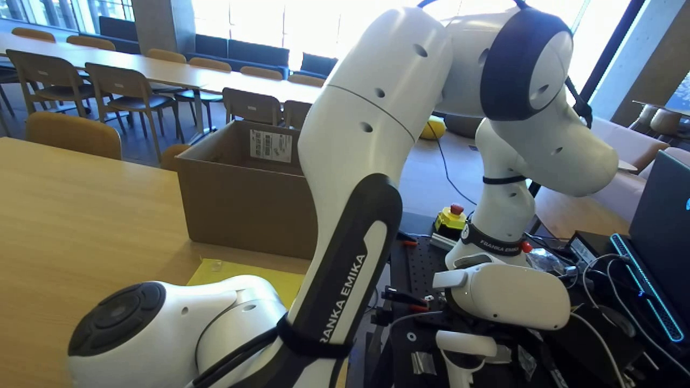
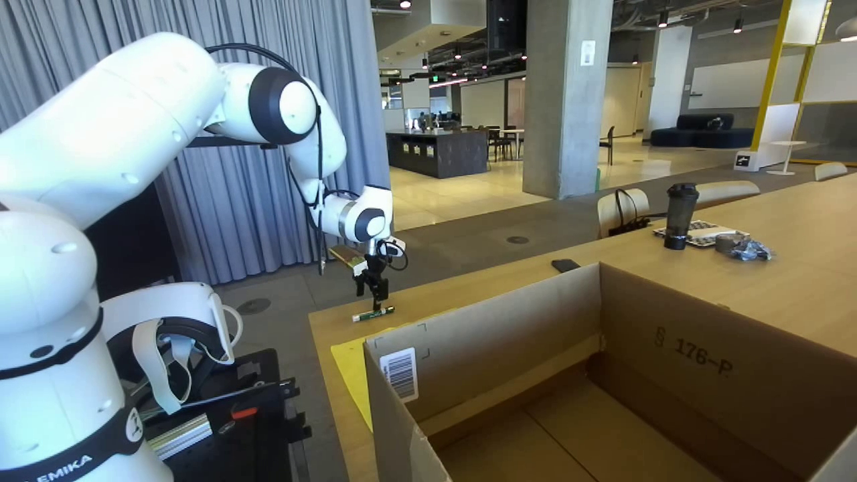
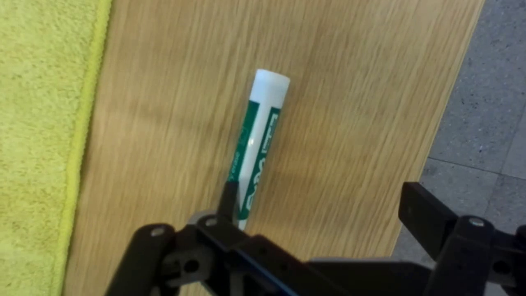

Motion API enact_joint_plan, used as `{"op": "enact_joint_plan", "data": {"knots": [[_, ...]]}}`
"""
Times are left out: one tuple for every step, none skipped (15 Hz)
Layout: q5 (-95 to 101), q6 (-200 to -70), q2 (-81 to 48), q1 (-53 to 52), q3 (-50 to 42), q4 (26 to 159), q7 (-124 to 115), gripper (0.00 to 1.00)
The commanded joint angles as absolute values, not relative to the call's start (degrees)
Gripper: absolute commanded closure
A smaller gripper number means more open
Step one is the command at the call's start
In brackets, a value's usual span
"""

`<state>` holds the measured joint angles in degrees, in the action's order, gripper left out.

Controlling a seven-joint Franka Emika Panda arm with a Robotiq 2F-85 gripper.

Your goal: Put the marker on the towel then put it inside the box

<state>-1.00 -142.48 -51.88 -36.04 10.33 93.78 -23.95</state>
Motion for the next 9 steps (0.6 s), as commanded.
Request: {"op": "enact_joint_plan", "data": {"knots": [[-0.7,-145.4,-51.9,-38.0,7.6,94.5,-26.4,0.0],[-0.5,-145.5,-51.9,-38.3,7.0,94.8,-26.7,0.0],[-0.5,-145.7,-51.1,-38.3,6.5,95.8,-26.7,0.0],[-0.5,-145.8,-51.0,-38.4,6.1,96.2,-26.9,0.0],[-0.4,-145.9,-50.9,-38.4,5.7,96.5,-26.8,0.0],[-0.4,-145.8,-51.2,-38.5,5.5,96.4,-26.8,0.0],[-0.4,-145.6,-51.6,-38.4,5.4,96.2,-26.6,0.0],[-0.4,-145.4,-51.8,-38.3,5.3,96.2,-26.5,0.0],[-0.5,-145.2,-52.1,-38.2,5.3,95.9,-26.3,0.0]]}}
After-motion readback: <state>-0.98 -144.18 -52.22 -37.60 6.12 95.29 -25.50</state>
